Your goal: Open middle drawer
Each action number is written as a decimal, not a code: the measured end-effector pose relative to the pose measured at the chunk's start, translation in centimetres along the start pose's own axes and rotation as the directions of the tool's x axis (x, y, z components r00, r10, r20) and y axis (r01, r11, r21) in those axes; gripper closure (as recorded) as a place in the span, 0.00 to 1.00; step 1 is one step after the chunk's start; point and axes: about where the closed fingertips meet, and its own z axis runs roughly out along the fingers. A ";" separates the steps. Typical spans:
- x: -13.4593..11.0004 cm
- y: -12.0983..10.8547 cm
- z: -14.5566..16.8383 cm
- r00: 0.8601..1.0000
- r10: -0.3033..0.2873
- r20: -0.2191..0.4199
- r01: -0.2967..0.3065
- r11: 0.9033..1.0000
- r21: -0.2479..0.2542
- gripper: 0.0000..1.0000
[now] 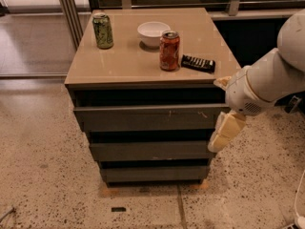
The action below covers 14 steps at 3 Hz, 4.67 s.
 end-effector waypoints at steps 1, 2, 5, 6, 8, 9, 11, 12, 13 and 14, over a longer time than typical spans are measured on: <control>1.3 0.0 8.4 0.998 0.025 0.057 -0.021 0.997 -0.080 0.00; 1.3 0.0 8.4 0.998 0.025 0.057 -0.021 0.997 -0.080 0.00; 4.3 0.2 19.2 0.995 -0.096 -0.029 0.095 0.995 -0.043 0.00; 5.5 0.7 23.6 0.995 -0.090 -0.032 0.087 0.994 -0.067 0.00; 9.1 1.5 33.1 0.998 -0.035 -0.045 0.028 0.988 -0.152 0.00; 9.1 1.5 33.1 0.998 -0.036 -0.045 0.028 0.988 -0.152 0.00; 10.5 1.1 34.0 0.981 -0.159 -0.114 0.151 0.986 -0.073 0.00; 11.2 0.4 35.2 0.976 -0.180 -0.125 0.173 0.983 -0.060 0.00; 12.1 -0.4 36.4 0.979 -0.171 -0.108 0.166 0.985 -0.054 0.00; 12.3 -1.4 37.3 0.985 -0.162 -0.064 0.159 0.986 -0.040 0.00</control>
Offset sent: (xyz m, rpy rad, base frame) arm 0.0160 0.0169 -0.0561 0.0536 0.0422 0.0250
